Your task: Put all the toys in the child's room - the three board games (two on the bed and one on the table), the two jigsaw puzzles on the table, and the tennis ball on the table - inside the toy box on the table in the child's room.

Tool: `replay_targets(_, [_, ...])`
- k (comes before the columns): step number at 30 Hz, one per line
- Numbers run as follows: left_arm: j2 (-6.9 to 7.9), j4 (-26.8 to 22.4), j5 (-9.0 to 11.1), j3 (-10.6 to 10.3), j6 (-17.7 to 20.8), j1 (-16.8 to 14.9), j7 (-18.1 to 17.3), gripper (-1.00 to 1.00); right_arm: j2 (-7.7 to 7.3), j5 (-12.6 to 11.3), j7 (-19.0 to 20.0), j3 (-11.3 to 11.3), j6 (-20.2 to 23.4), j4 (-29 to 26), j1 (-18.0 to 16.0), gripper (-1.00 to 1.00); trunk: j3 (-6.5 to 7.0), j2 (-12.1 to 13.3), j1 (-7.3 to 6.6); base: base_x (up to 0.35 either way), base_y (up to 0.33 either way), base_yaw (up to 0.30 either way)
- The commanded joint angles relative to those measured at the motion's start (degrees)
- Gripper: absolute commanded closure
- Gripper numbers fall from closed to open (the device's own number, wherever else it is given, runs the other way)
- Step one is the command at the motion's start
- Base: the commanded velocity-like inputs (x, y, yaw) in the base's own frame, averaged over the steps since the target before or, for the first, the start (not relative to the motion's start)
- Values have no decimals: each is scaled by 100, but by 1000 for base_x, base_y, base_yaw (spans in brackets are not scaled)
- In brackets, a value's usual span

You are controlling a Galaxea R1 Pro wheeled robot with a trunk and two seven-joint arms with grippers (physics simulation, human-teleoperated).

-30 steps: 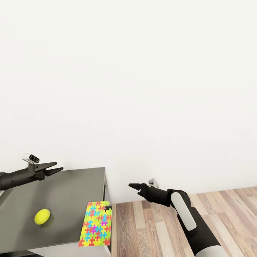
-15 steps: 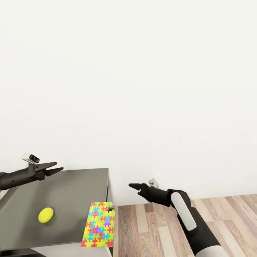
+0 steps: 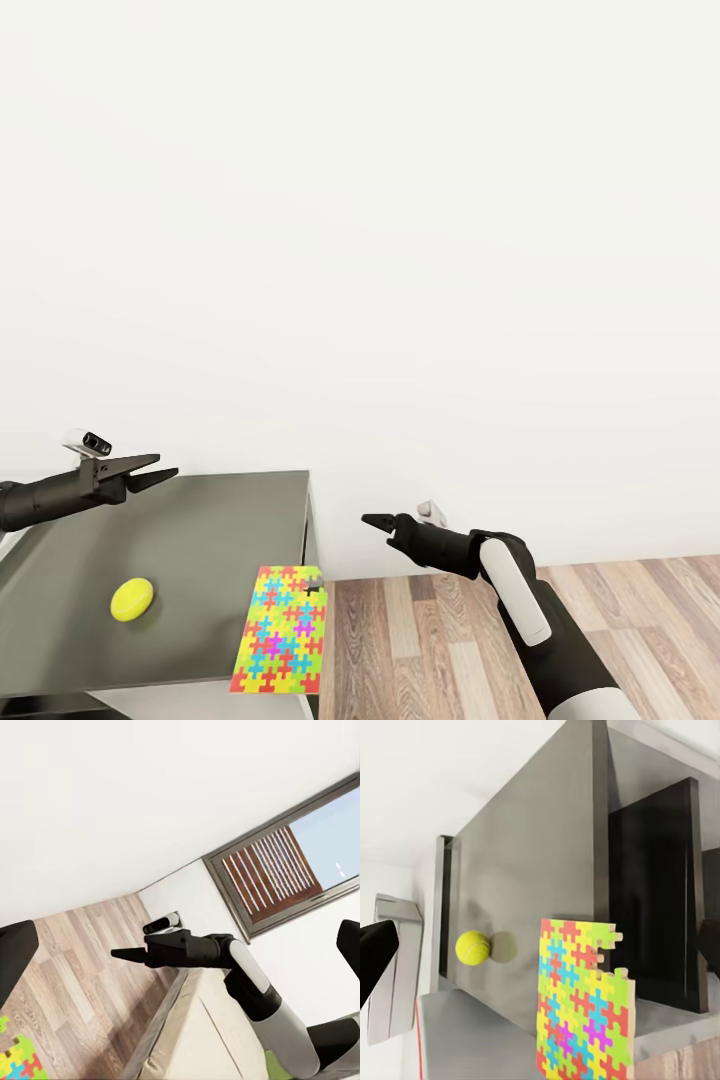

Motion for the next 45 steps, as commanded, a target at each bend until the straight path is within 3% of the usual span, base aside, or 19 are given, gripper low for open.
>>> replay_targets(1, [1,-1,4,-3,61,-3,-18,-100,2,49,45,-8,15,4,-4,-100,-25,-47,23,0,0,6])
replay_targets(9, [-2,-3,4,-3,61,-3,-18,-100,1,60,46,-13,-9,43,-4,-100,-167,-368,199,0,0,1])
replay_targets(45, [6,-2,4,6,61,-3,-18,-100,37,60,-19,-79,-42,99,5,-100,-167,-368,199,0,0,0])
